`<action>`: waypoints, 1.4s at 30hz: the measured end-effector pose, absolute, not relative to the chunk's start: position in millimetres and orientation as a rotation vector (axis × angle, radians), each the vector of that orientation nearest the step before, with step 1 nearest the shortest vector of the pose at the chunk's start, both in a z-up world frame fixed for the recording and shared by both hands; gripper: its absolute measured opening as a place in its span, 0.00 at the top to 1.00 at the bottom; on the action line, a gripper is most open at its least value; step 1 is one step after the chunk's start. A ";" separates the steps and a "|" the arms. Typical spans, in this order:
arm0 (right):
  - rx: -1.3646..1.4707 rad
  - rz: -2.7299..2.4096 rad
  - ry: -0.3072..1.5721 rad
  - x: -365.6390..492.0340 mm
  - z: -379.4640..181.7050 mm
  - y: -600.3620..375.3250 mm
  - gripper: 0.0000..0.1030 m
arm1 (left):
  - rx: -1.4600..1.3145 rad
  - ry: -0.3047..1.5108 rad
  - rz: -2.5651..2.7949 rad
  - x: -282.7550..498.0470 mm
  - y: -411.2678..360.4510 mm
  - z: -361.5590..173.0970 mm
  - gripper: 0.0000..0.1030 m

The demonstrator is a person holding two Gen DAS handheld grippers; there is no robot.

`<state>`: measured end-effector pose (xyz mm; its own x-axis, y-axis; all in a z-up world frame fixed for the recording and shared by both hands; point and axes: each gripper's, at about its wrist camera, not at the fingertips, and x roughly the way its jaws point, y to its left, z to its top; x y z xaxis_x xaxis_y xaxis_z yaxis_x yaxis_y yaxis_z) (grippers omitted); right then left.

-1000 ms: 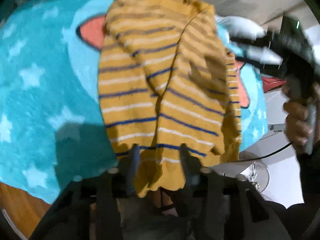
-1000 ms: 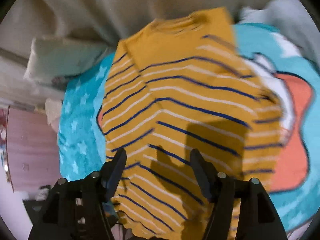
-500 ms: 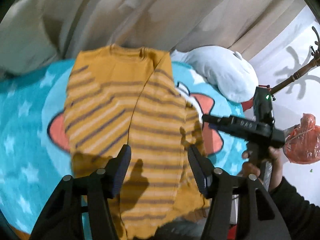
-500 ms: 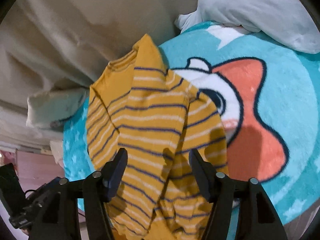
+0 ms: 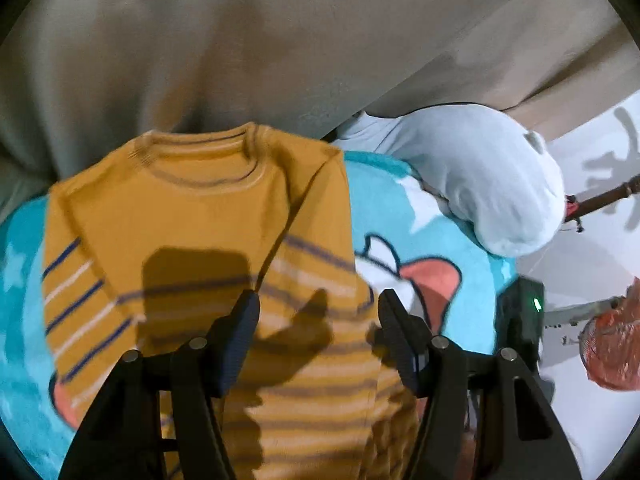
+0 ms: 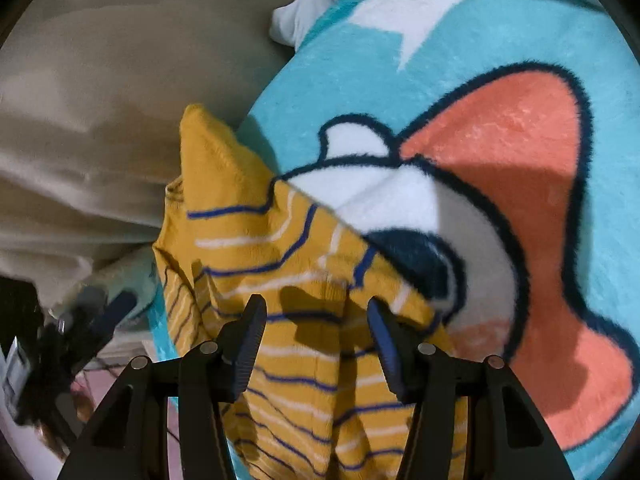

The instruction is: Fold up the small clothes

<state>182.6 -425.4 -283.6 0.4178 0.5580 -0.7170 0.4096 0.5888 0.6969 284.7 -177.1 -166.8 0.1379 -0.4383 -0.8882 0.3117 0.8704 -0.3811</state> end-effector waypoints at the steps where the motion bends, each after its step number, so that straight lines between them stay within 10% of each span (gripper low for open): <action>1: 1.006 0.103 1.187 184.1 -285.7 -427.4 0.51 | -0.097 1.334 -0.532 293.0 -184.1 -174.2 0.41; 8: 1.118 0.125 1.189 193.6 -305.0 -437.4 0.82 | -0.066 1.383 -0.538 339.7 -221.5 -216.7 0.46; 10: 1.121 0.135 1.182 193.3 -303.4 -440.3 0.86 | -0.074 1.403 -0.557 343.8 -225.2 -223.7 0.88; 11: 1.136 0.148 1.169 191.9 -301.8 -444.0 0.88 | -0.080 1.415 -0.564 344.1 -225.9 -224.5 0.91; 18: 1.227 0.175 1.063 170.7 -289.7 -488.3 0.89 | -0.302 1.333 -0.701 359.7 -223.4 -188.4 0.94; 29: 1.212 0.135 1.133 182.7 -312.5 -498.9 0.84 | -0.030 1.328 -0.571 345.4 -244.2 -209.0 0.80; 33: 1.029 0.153 1.109 173.5 -266.5 -483.2 0.35 | -0.035 1.194 -0.472 290.5 -171.8 -163.7 0.47; 42: 0.642 0.153 1.134 126.7 -194.2 -419.8 0.35 | -0.110 1.161 -0.144 152.9 15.3 -129.6 0.43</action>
<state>126.7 -419.8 -194.2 0.4340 0.4274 -0.7930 0.2020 0.8117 0.5481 152.9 15.3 -129.6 0.3912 -0.1701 -0.9044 0.0564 0.9854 -0.1609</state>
